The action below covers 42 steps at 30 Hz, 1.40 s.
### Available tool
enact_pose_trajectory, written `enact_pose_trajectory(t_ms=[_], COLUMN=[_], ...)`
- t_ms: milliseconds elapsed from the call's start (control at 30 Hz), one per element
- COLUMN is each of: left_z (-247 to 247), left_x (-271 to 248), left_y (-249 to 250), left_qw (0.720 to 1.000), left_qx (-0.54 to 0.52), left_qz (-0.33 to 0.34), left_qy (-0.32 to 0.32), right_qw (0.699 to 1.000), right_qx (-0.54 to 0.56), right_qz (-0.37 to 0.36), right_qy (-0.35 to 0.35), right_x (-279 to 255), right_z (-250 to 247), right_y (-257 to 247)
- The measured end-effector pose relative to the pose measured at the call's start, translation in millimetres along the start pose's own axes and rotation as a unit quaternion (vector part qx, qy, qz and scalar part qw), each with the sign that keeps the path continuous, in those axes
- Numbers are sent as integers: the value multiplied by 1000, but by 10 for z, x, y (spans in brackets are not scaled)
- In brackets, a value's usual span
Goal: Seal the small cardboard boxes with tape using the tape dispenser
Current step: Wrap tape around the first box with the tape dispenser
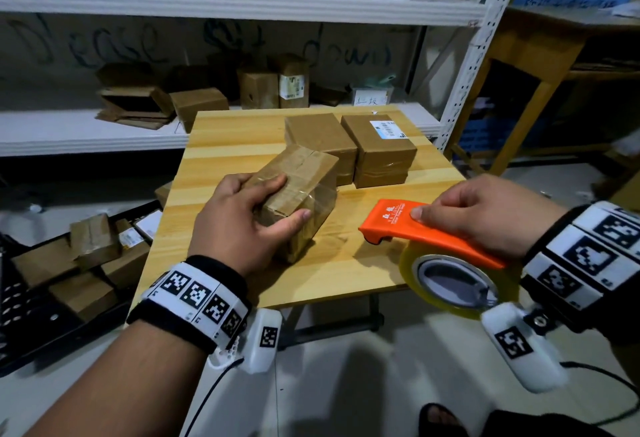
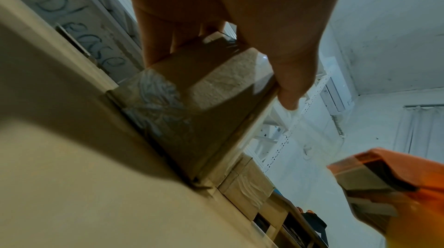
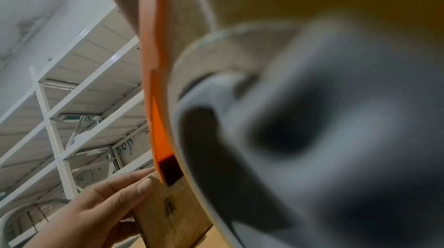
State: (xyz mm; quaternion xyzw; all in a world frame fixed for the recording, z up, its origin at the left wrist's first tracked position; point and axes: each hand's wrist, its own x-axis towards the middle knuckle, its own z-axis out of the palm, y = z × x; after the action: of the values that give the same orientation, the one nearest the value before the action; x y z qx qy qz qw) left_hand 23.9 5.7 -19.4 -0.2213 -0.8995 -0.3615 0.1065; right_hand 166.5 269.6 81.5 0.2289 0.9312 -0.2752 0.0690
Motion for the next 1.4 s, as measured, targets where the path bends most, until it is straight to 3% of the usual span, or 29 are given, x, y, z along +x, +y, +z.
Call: enact_pose_trajectory(t_ms=[300,667,900,1133,1200,1300,1333,1400], left_z=[-119,-125,-76,-110,-129,-102,-80,-67], left_x=[78,109,171,196,224,267,273,261], left_y=[-53,-46,-16,-4,-21,-96,-136,-151], left_qw=[989,928,906,894,880,836,838,867], left_qx=[-139,-345,-366,-393,-409,-451,-438,-377], left_qz=[-53,-128,-184,-205,-235,-310,-324,-322], left_qy=[15,61,108,68,54,31,33,43], right_qw=[995,995,996,996,994,991,992,994], right_qx=[93,75,21,51,92,117,107,75], right_qz=[-26,-59,-73,-60,-60,-60,-66,-77], right_qy=[3,37,42,32,22,8,7,12], right_x=[1,107,130,158,166,184,194,197], right_z=[184,402,487,492,483,540,577,635], right_y=[-115,-312,-483,-455,-448,-483,-497,-517])
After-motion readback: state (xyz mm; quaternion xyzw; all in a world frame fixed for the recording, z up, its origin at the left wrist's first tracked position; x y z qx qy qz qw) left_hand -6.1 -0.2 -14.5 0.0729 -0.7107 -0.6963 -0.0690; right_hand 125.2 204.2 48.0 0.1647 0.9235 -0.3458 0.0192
